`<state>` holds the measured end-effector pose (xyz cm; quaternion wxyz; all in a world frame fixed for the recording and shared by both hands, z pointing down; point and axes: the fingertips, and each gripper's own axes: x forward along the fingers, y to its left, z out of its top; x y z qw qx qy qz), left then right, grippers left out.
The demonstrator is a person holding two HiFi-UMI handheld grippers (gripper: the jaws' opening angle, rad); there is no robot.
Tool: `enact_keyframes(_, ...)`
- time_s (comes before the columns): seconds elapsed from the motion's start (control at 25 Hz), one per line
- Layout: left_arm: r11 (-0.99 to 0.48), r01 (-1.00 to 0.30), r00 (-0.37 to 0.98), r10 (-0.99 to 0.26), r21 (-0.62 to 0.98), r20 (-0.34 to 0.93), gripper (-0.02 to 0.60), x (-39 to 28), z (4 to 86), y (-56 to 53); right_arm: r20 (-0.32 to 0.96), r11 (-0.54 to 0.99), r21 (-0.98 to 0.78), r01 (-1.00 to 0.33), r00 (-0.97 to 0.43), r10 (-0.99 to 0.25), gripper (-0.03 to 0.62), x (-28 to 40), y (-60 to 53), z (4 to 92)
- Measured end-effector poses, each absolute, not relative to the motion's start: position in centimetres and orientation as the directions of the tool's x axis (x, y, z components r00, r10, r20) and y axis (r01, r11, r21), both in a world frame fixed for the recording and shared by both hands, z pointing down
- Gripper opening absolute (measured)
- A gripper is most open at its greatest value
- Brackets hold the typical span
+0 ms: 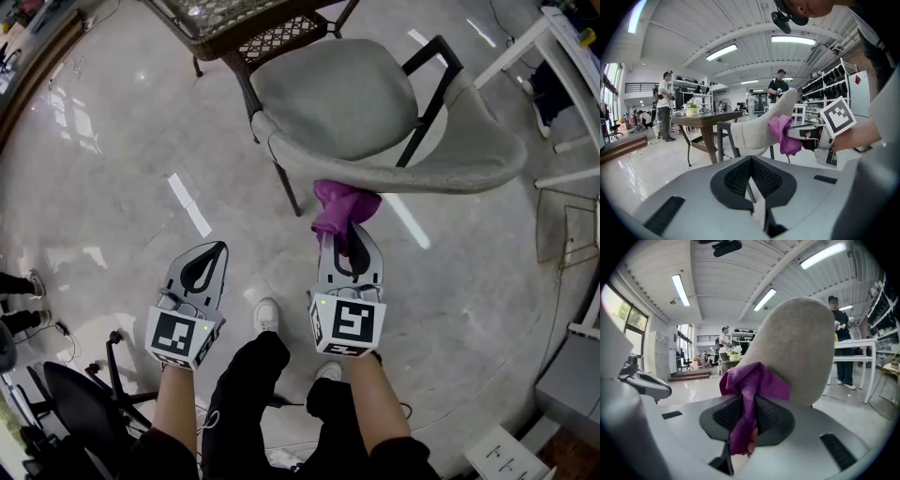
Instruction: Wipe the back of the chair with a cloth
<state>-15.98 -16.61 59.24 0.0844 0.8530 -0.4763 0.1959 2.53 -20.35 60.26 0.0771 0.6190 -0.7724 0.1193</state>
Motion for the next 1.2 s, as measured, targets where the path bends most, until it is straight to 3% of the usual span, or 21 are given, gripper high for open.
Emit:
enact_keyframes(0.32,-0.452,-0.891,0.392,-0.816,-0.047,0.425,0.009,-22.9,62.6,-16.5,0.217,0.427,-0.076,-0.901,-0.433,-0.875,0.08,-11.3,-24.0,61.9)
enact_keyframes(0.48,-0.431,-0.9,0.363,-0.817,-0.057,0.449,0.009,-24.8,64.2,-16.3,0.173,0.481,-0.063,-0.874,-0.485,-0.857,0.08,-14.4,-24.7,62.6)
enact_keyframes(0.8,-0.436,-0.896,0.364,-0.832,-0.088,0.419,0.009,-24.5,65.7,-17.2,0.174,0.347,-0.057,-0.936,-0.352,-0.92,0.08,-8.6,-27.2,63.9)
enact_keyframes(1.0,-0.49,-0.867,0.393,-0.783,-0.088,0.481,0.009,-20.9,66.6,-16.8,0.181,0.31,-0.128,-0.942,-0.329,-0.927,0.08,-3.9,-26.9,64.8)
enact_keyframes(1.2,-0.555,-0.824,0.448,-0.763,-0.115,0.467,0.009,-16.5,66.6,-16.7,0.168,0.263,-0.122,-0.957,-0.281,-0.945,0.08,0.3,-25.4,64.5)
